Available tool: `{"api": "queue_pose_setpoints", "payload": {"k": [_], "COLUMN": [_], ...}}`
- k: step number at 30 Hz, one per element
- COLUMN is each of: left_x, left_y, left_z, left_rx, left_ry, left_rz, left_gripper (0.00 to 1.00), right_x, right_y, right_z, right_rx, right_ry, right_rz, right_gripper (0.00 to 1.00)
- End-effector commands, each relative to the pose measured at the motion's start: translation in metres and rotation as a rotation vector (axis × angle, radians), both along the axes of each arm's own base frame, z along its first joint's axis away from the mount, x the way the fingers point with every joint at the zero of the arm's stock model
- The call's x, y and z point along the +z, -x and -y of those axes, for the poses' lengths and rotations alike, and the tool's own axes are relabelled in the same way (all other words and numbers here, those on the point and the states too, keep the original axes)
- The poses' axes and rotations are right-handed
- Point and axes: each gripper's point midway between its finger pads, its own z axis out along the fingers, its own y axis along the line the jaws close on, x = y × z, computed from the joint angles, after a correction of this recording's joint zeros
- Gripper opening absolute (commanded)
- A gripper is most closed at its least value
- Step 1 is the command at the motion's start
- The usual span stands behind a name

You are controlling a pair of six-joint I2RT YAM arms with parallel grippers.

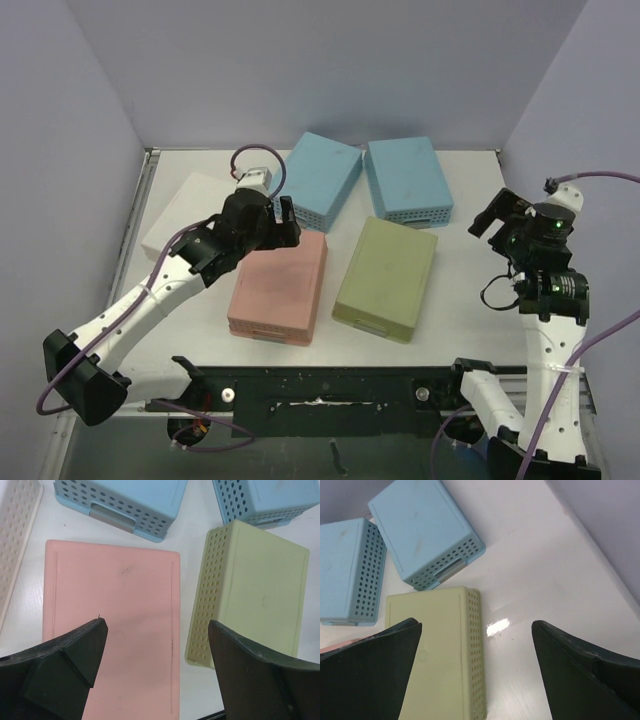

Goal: Turn the large container upside down

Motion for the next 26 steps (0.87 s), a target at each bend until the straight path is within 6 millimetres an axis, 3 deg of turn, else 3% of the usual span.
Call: {"api": "queue_pose_setpoints", "payload": {"k": [1,8,14,26], "left_x": [0.054,0.073,0.077,0.063], "left_y": [-0.005,-0.002,-0.003,-0.011], "left_z": [-0.014,-0.049,-0.065,-0.058], "left_rx": [0.019,0.137,0.232,0.226], "left_ry": [0.013,0.006,0.004,-0.034], "left_rz": [0.157,0.285,0.305,0.261], "left_gripper": [0.83,0.83,0.83,0.83], "right_x": [0.045,0.05,0.046,0.036], "right_y": [0.0,0.015,0.025,0.028], "right_z": [0.018,0.038,0.045,0.052], "right_rx": [0.035,-0.053,-0.099,-0.139], "right_ry": [0.222,0.35,0.374,0.382], "right_rz": [0.131,0.214,0.234,0.207], "right_gripper": [0.99,0.98,0.98,0.98]}}
